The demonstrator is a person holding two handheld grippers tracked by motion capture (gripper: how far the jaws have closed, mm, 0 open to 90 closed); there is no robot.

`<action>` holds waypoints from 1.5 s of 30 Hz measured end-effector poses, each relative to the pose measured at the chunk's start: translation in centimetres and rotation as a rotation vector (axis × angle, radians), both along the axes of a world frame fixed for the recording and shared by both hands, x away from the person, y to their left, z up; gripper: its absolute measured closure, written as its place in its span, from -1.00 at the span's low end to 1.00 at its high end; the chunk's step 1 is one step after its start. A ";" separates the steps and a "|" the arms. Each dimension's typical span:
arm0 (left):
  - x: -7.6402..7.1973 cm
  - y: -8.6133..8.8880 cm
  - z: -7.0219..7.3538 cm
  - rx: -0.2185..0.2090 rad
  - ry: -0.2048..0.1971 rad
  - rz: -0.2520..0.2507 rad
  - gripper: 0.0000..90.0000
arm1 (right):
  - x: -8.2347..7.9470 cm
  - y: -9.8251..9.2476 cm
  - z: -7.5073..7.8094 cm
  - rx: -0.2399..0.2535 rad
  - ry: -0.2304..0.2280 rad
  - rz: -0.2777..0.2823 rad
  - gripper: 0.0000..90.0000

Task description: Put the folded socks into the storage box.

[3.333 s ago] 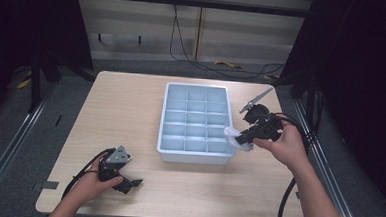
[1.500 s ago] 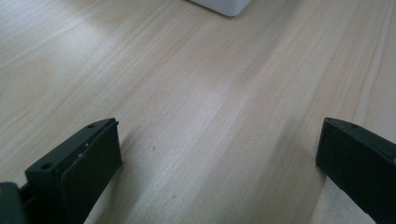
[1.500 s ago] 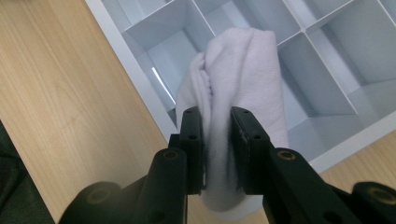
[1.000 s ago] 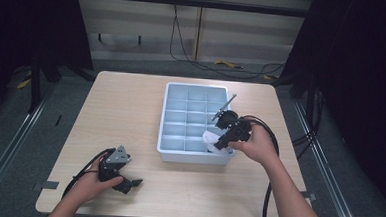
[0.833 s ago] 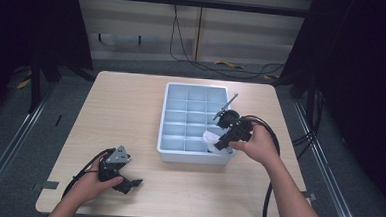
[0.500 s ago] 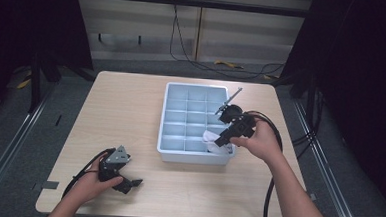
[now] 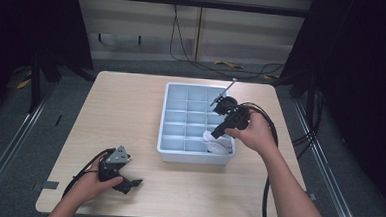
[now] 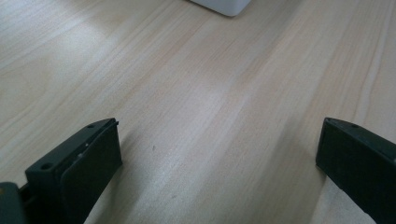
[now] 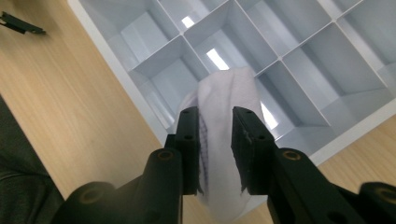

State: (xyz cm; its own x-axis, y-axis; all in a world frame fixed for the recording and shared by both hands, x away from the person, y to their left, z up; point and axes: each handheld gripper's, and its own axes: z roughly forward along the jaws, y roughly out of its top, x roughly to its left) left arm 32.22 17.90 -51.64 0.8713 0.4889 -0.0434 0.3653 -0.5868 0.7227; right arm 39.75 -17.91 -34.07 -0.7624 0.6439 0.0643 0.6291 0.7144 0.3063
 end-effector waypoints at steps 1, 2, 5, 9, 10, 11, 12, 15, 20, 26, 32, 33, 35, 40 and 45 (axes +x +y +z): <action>0.0 0.0 0.0 0.000 0.000 0.000 -1.00 | 0.1 0.1 -0.1 -0.007 -0.001 0.004 0.68; 0.0 0.0 0.0 0.000 0.000 0.000 -1.00 | 0.2 0.2 -0.2 -0.013 0.003 0.006 0.69; 0.0 0.0 0.0 0.000 0.000 0.000 -1.00 | 0.3 0.4 -0.5 -0.029 0.016 0.007 0.80; 0.0 0.0 0.0 0.000 0.000 0.000 -1.00 | 0.5 0.7 -0.8 -0.035 0.035 0.013 0.91; 0.0 0.0 0.0 0.000 0.000 0.000 -1.00 | 0.6 0.8 -1.0 -0.051 0.033 0.011 0.95; 0.0 0.0 0.0 0.000 0.000 0.000 -1.00 | 0.6 0.8 -1.1 -0.060 0.039 0.013 0.96; 0.0 0.0 0.0 0.000 0.000 0.000 -1.00 | 0.6 0.8 -1.2 -0.059 0.037 0.011 0.96; 0.0 0.0 0.0 -0.001 -0.001 -0.001 -1.00 | 0.7 0.8 -1.3 -0.063 0.046 0.008 0.98; 0.0 0.0 0.0 -0.001 -0.001 -0.001 -1.00 | 0.7 0.8 -1.9 -0.066 0.058 0.012 0.99; 0.0 0.0 0.0 -0.002 0.002 0.001 -1.00 | 0.6 0.9 -2.9 -0.074 0.075 0.021 1.00; 0.0 0.0 0.0 0.003 -0.001 -0.004 -1.00 | 0.6 0.9 -3.2 -0.075 0.082 0.024 1.00; 0.0 0.0 0.0 0.003 -0.002 -0.004 -1.00 | 0.6 1.0 -3.4 -0.071 0.083 0.027 1.00; 0.0 0.0 0.0 0.002 0.001 -0.003 -1.00 | 0.6 1.0 -3.5 -0.067 0.083 0.028 1.00; 0.0 0.0 0.0 0.002 0.001 -0.003 -1.00 | 0.6 1.4 -4.1 -0.085 0.090 0.032 1.00; 0.0 0.0 0.0 0.002 0.001 -0.004 -1.00 | 0.7 1.6 -4.7 -0.098 0.096 0.038 1.00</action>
